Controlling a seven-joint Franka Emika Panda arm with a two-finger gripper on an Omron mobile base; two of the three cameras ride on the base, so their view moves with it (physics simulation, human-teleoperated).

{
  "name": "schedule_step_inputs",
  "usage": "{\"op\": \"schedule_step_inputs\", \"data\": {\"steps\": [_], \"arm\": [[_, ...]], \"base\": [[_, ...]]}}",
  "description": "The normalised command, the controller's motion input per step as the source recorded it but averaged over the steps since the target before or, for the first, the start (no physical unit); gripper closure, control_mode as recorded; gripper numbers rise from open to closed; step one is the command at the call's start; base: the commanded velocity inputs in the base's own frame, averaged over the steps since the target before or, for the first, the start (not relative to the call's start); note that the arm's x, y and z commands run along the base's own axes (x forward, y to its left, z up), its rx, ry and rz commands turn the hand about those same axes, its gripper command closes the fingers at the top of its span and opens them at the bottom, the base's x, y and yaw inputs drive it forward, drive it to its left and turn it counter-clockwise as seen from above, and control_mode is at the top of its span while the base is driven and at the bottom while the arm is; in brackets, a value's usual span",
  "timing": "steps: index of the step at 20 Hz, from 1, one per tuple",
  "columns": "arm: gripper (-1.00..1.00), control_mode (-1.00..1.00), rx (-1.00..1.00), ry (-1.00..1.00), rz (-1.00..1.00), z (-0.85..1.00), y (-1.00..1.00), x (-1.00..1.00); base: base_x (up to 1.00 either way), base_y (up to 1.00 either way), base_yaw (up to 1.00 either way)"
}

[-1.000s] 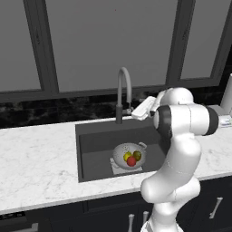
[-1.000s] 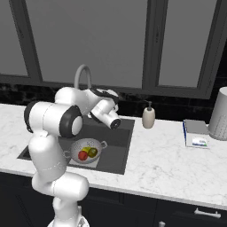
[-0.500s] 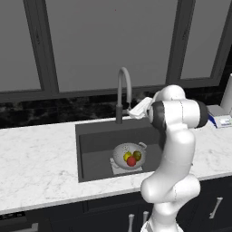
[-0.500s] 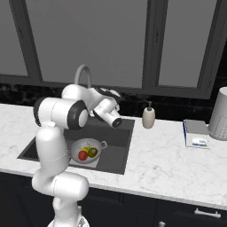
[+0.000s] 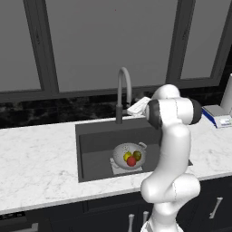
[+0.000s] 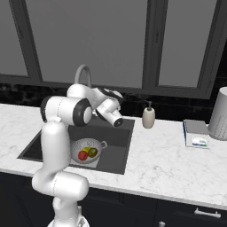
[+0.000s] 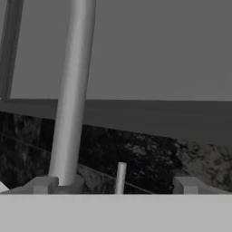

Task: Put the colander in the sink, put the apple, pear, kiwi in the colander, and turn on the sink faucet and pour water over the colander.

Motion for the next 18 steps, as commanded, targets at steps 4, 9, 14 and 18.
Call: {"op": "schedule_step_inputs", "data": {"steps": [4, 9, 14, 18], "arm": [[-1.00, -1.00, 0.05, 0.00, 0.00, -0.06, 0.00, 0.30], [-1.00, -1.00, 0.05, 0.00, -0.04, -0.09, 0.00, 0.27], [-1.00, -1.00, 0.04, 0.00, -0.05, -0.17, 0.00, 0.26], [1.00, -1.00, 0.08, 0.00, -0.06, -0.03, -0.07, 0.23]], "base": [[0.00, 0.00, 0.00], [0.00, 0.00, 0.00], [0.00, 0.00, 0.00], [0.00, 0.00, 0.00]]}}
